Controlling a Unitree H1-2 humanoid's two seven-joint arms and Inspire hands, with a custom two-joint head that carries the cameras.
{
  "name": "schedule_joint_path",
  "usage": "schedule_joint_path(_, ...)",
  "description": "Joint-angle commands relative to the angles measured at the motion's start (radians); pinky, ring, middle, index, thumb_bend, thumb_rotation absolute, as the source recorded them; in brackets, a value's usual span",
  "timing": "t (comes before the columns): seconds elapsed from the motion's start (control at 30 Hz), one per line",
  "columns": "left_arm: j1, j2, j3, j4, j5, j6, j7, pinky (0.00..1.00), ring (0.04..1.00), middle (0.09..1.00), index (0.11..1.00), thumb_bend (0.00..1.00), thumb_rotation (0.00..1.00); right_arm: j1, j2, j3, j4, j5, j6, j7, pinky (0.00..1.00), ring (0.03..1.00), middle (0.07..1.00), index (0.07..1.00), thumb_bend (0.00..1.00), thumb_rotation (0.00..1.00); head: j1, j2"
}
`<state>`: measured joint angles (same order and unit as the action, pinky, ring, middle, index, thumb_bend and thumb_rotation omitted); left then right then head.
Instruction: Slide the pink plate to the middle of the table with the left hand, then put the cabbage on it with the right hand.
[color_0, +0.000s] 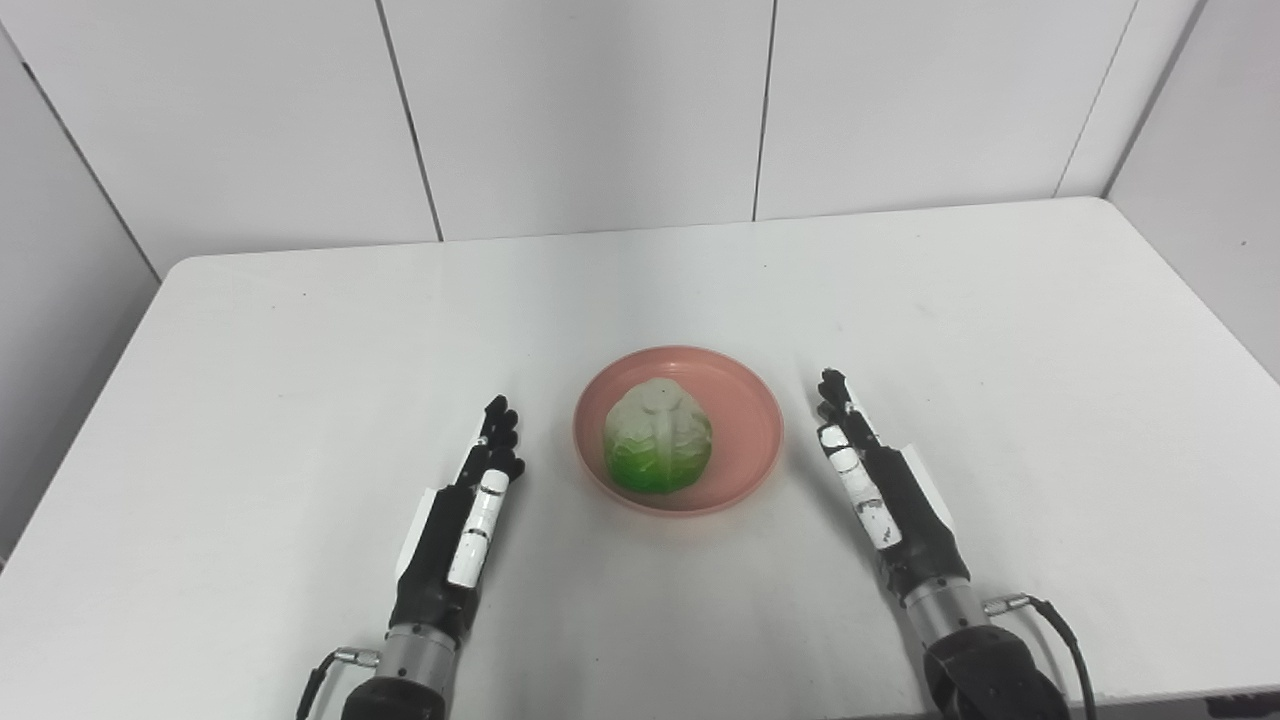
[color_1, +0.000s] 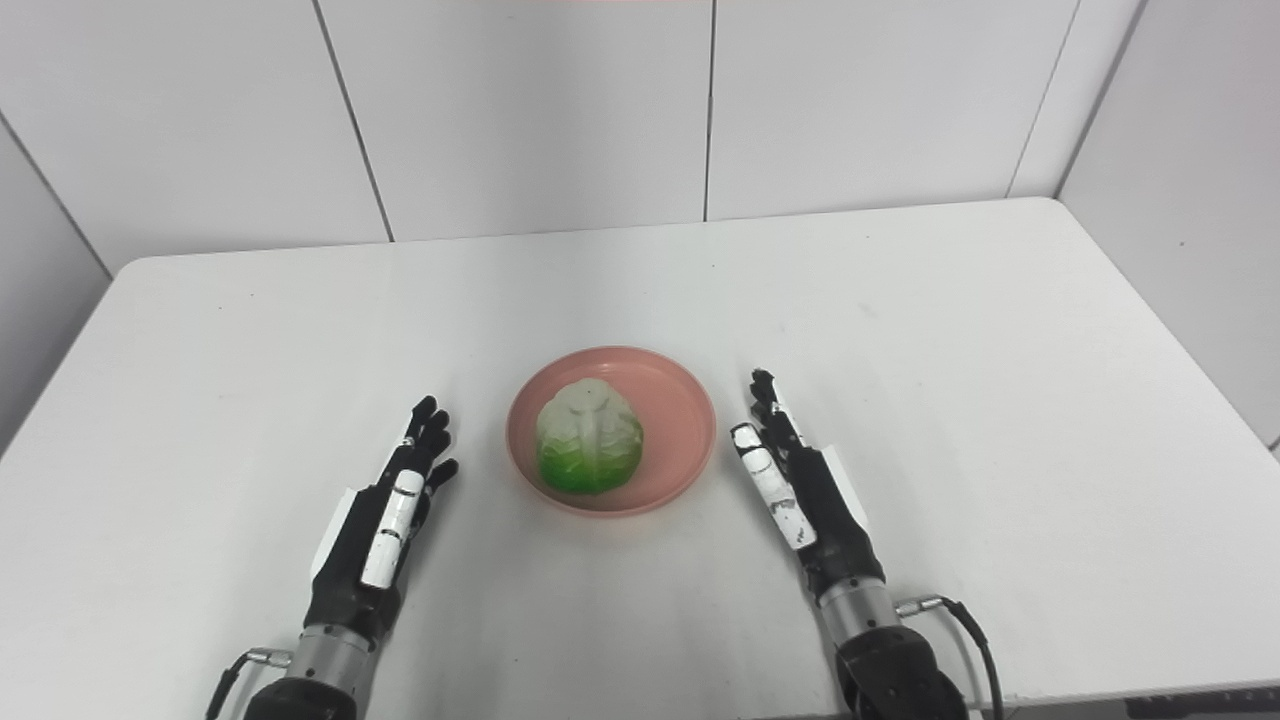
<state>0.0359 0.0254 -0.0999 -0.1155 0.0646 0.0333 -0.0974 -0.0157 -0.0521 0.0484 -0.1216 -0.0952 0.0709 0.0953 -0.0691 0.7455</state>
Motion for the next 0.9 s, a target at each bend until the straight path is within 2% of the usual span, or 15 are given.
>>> schedule_joint_path(0.0,-0.021,0.007,-0.004,-0.006,0.009,-0.006,0.001,0.98,1.0,1.0,1.0,0.54,1.0,-0.026,0.001,-0.001,-0.024,0.004,-0.002,-0.01,1.0,1.0,1.0,1.0,0.37,1.0,0.0,0.002)
schedule_joint_path(0.33,-0.02,0.001,-0.004,-0.001,0.011,-0.012,0.006,0.98,1.0,1.0,1.0,0.53,1.0,-0.024,0.009,0.003,-0.026,-0.003,0.007,-0.019,1.0,1.0,1.0,1.0,0.35,1.0,-0.003,0.002)
schedule_joint_path(0.67,-0.025,0.006,-0.006,0.014,0.011,-0.017,0.002,0.98,1.0,1.0,1.0,0.56,1.0,-0.03,0.005,0.007,-0.003,0.008,-0.017,-0.017,1.0,1.0,1.0,1.0,0.36,1.0,0.007,-0.003)
schedule_joint_path(0.87,-0.027,-0.002,-0.003,0.02,0.001,-0.017,0.004,0.98,1.0,1.0,1.0,0.54,1.0,-0.029,0.01,0.004,-0.01,0.04,0.01,-0.007,1.0,1.0,1.0,1.0,0.37,1.0,0.004,-0.005)
